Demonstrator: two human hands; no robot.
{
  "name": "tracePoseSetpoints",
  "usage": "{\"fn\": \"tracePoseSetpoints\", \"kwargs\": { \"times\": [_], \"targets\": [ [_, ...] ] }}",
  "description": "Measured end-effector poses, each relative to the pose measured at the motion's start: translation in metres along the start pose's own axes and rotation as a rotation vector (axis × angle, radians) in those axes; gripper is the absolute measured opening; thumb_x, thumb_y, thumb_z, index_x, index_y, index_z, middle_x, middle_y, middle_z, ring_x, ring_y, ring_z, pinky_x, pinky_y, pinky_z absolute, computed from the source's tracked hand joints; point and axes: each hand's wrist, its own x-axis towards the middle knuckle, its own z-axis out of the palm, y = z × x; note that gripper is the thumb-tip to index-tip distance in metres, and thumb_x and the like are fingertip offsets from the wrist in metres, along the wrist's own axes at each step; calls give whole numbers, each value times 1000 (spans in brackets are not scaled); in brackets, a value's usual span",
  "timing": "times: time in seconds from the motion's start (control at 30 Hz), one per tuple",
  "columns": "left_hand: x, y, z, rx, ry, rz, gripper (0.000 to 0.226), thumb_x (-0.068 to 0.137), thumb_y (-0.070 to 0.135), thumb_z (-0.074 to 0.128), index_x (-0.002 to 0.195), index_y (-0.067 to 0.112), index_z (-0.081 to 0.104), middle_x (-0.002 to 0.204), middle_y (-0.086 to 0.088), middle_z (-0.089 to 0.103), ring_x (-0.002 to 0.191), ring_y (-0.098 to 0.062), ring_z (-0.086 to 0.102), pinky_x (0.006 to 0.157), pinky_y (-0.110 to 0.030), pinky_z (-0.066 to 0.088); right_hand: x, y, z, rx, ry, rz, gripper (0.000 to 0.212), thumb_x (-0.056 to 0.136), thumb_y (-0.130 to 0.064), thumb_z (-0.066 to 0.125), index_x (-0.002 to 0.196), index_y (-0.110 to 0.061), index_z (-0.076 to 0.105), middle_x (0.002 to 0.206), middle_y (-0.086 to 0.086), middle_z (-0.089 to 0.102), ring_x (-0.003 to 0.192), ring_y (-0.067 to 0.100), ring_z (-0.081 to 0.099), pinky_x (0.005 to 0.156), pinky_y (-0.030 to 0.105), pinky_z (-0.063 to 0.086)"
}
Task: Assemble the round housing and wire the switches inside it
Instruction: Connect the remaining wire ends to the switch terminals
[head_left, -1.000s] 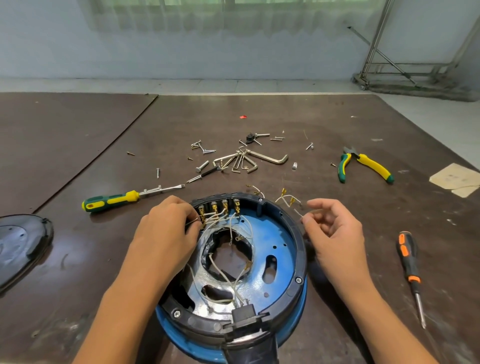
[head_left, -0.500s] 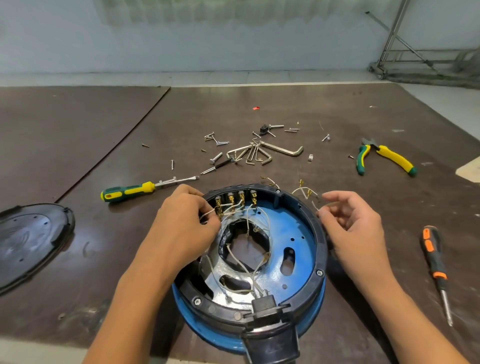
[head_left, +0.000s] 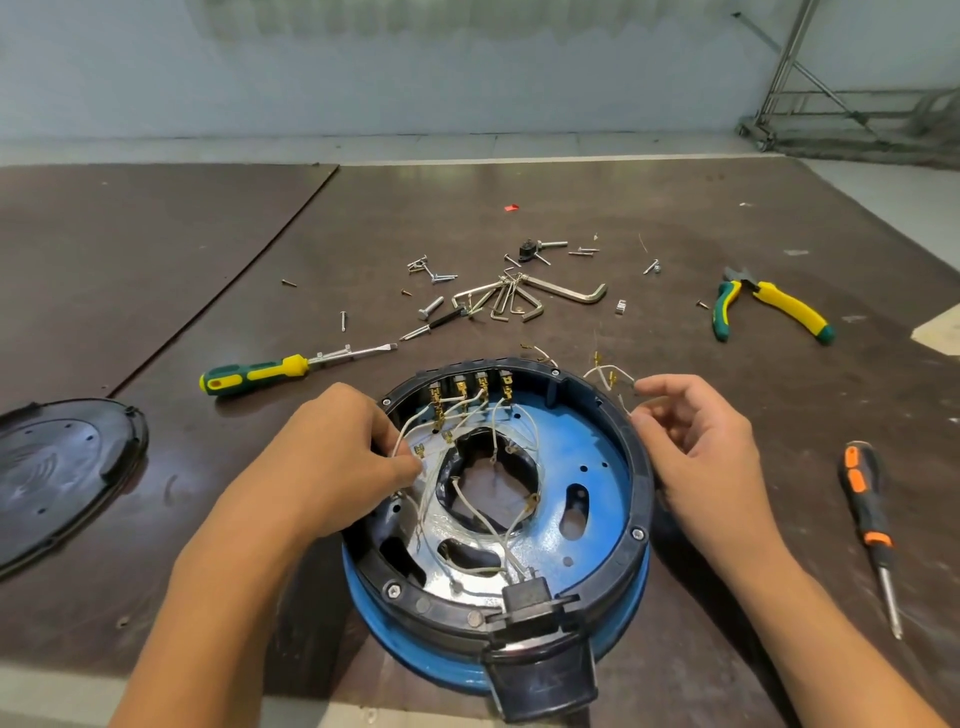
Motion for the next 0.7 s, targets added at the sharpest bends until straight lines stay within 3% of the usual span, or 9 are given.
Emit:
{"fn": "tracePoseSetpoints", "kwargs": {
  "times": [0.1, 0.17, 0.3, 0.4, 0.57, 0.7],
  "targets": [
    [-4, 2, -3, 16, -63, -7, 25, 79, 34, 75, 61, 16, 73, 63, 19, 66, 66, -1, 62, 54, -27, 50, 0, 0, 0, -8, -3, -1, 23, 93, -8, 66, 110, -23, 64, 86, -1, 68, 77, 10, 65, 70, 20, 56],
    [-5, 3, -1, 22, -80, -28, 25, 77, 31, 74, 62, 11, 72, 58, 12, 65, 55, -4, 58, 53, -34, 53, 0, -1, 0, -12, -7, -4, 22, 94, -8, 66, 109, -23, 64, 87, -1, 68, 78, 13, 65, 69, 25, 58],
    [-3, 4, 2, 0, -55, -42, 22, 74, 28, 72, 61, 10, 72, 57, 24, 63, 71, 14, 54, 51, -25, 50, -1, -1, 1, -1, -26, -1, 21, 94, -9, 66, 108, -24, 64, 87, 2, 69, 81, 23, 66, 74, 42, 59],
    [-3, 4, 2, -2, -43, -59, 23, 79, 29, 67, 62, 13, 72, 57, 13, 66, 78, -4, 55, 57, -27, 54, -2, -2, 1, -10, -35, -3, 20, 94, -9, 65, 109, -24, 64, 87, 3, 69, 83, 25, 66, 76, 48, 59],
    [-4, 8, 3, 51, 9, -67, 19, 77, 26, 68, 64, 12, 69, 66, -4, 67, 75, -5, 51, 60, -35, 54, -2, -3, 0, -28, -43, 2, 20, 95, -10, 65, 110, -22, 64, 89, 2, 69, 84, 22, 66, 77, 46, 59],
    [-3, 10, 4, 66, 22, -75, 20, 77, 28, 75, 64, 16, 67, 70, -2, 64, 73, -6, 48, 56, -32, 47, -2, -4, 0, -32, -52, 9, 19, 95, -10, 64, 110, -22, 64, 89, 2, 69, 84, 22, 66, 77, 47, 59]
  ]
}}
